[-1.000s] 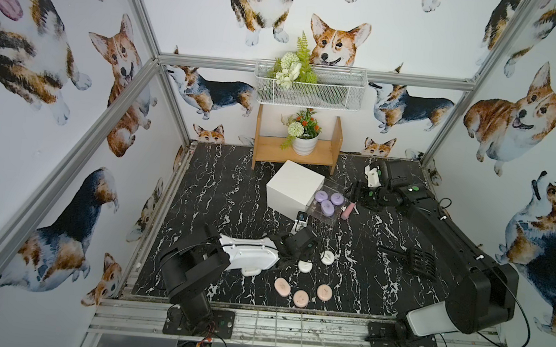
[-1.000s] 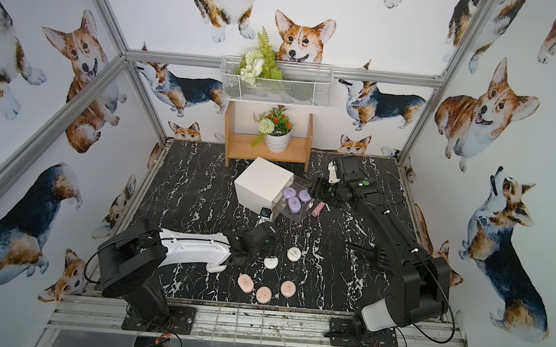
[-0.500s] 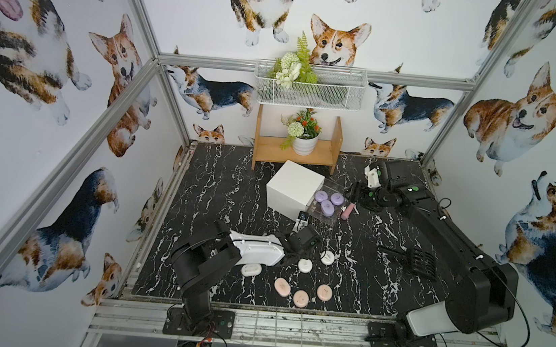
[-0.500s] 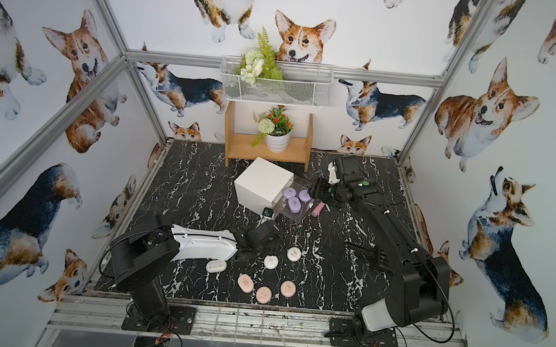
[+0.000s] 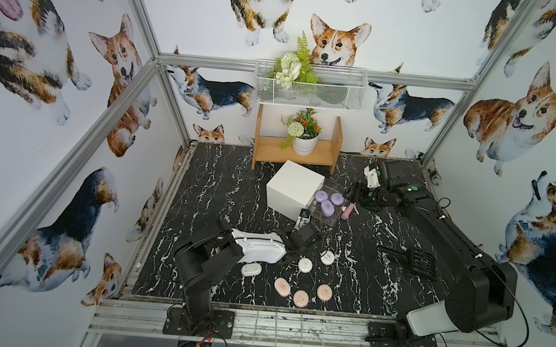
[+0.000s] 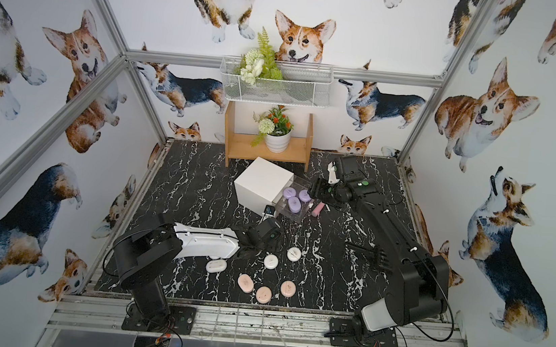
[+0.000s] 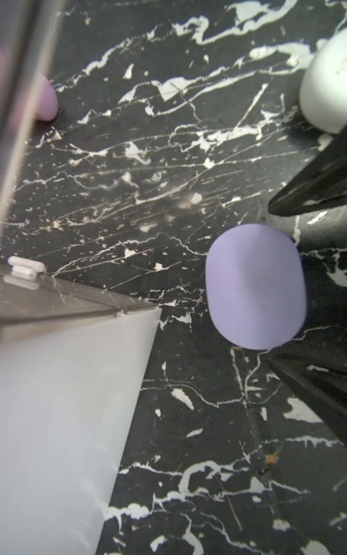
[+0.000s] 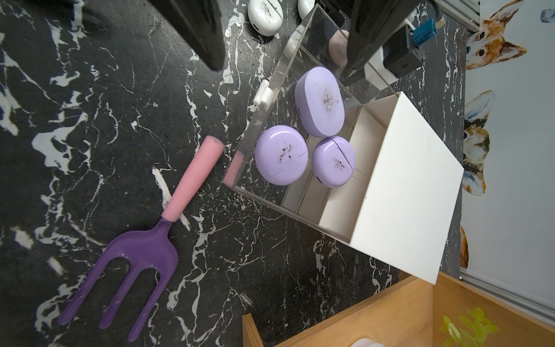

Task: Put the bluetooth earphones in the drawer according to color
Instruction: Pick up the Bluetooth earphone from the center of the board.

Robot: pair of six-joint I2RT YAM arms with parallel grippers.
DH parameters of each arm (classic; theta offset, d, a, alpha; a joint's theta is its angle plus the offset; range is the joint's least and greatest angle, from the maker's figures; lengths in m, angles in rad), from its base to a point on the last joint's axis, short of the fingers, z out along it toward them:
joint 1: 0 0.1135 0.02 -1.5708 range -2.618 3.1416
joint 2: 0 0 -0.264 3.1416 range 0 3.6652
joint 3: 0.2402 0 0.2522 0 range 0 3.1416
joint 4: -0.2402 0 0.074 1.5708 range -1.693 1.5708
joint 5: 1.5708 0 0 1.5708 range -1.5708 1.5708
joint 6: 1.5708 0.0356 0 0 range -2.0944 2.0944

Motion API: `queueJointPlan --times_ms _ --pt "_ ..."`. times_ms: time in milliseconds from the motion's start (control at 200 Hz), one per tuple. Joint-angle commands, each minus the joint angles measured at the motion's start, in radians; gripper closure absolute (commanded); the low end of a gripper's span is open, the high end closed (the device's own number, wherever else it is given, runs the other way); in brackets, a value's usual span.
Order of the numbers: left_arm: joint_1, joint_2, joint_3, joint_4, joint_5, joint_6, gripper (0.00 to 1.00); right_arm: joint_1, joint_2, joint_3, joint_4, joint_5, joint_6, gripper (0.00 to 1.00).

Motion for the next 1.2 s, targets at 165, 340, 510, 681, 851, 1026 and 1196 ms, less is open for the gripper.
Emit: queueJointPlan --times_ms 165,340,510,681,851,1026,1196 --pt "0.004 0.034 0.045 -0.008 -0.018 0.011 0.22 -0.001 0.007 0.008 0.013 -0.006 -0.012 0.3" --pt "0.009 0.057 0.064 -0.029 -0.018 0.011 0.27 0.0 0.01 0.011 0.011 -0.007 -0.015 0.3" --pt "0.011 0.062 0.074 -0.064 -0.033 0.012 0.35 0.0 0.014 0.016 0.012 -0.008 -0.016 0.3" --pt "0.011 0.031 0.051 -0.075 -0.047 0.013 0.45 -0.001 0.016 0.019 0.012 -0.012 -0.014 0.3" --pt "0.009 -0.069 -0.021 -0.097 -0.065 0.005 0.51 -0.001 0.012 0.022 0.006 -0.006 -0.019 0.3" --pt "-0.012 -0.215 -0.07 -0.188 -0.081 -0.007 0.51 -0.001 0.007 0.017 0.007 -0.01 -0.019 0.3" --pt "-0.057 -0.362 0.011 -0.354 -0.101 0.013 0.51 -0.002 -0.005 0.01 0.006 -0.005 -0.018 0.3"
